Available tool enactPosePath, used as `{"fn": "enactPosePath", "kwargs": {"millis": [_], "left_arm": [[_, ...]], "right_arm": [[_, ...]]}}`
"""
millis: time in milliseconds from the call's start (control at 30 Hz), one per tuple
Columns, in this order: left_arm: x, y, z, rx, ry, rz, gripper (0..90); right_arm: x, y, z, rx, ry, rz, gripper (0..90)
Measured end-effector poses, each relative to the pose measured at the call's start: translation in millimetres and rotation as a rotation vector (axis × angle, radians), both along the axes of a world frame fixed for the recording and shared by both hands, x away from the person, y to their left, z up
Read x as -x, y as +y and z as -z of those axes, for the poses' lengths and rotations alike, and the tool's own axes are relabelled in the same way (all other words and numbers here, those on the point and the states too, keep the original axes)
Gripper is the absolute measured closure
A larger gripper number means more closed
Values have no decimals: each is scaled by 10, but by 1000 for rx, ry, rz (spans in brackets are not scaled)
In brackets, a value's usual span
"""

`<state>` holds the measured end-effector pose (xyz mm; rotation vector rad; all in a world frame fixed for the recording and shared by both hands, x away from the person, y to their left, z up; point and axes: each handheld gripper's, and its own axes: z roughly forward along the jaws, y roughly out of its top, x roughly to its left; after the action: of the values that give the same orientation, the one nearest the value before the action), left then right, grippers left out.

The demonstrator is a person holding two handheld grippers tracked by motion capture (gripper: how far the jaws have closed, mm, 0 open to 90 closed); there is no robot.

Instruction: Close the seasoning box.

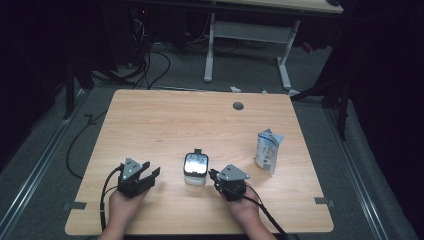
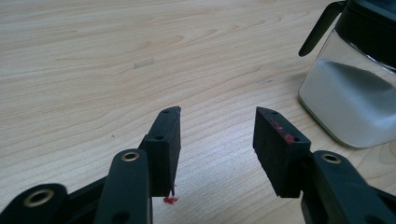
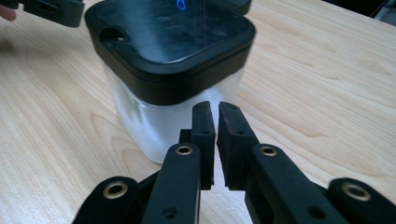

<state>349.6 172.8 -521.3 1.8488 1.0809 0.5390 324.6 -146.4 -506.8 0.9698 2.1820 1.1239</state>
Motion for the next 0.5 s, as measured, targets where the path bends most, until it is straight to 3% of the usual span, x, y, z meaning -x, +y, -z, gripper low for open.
{"fn": "enactPosePath", "kwargs": {"millis": [167, 300, 333, 367, 400, 433, 467, 500], "left_arm": [[0, 10, -1, 3, 1, -1, 518], [0, 15, -2, 4, -1, -1, 518], [-1, 18, -2, 4, 1, -1, 518], [-1, 18, -2, 4, 1, -1, 518], [1, 19, 0, 6, 3, -1, 518], [1, 19, 0, 6, 3, -1, 518], [4, 18, 0, 6, 3, -2, 518], [7, 17, 0, 6, 0, -3, 518]], "right_arm": [[-22, -111, -2, 8, 2, 22, 828], [-46, -335, 8, 6, 16, 68, 805], [-47, -487, 12, -3, 17, 95, 793], [-47, -487, 12, -3, 17, 95, 793], [-34, -654, 14, -7, 17, 121, 771], [-34, -654, 14, -7, 17, 121, 771], [-1, -830, 21, -27, 25, 147, 744], [-1, -830, 21, -27, 25, 147, 744]]}}
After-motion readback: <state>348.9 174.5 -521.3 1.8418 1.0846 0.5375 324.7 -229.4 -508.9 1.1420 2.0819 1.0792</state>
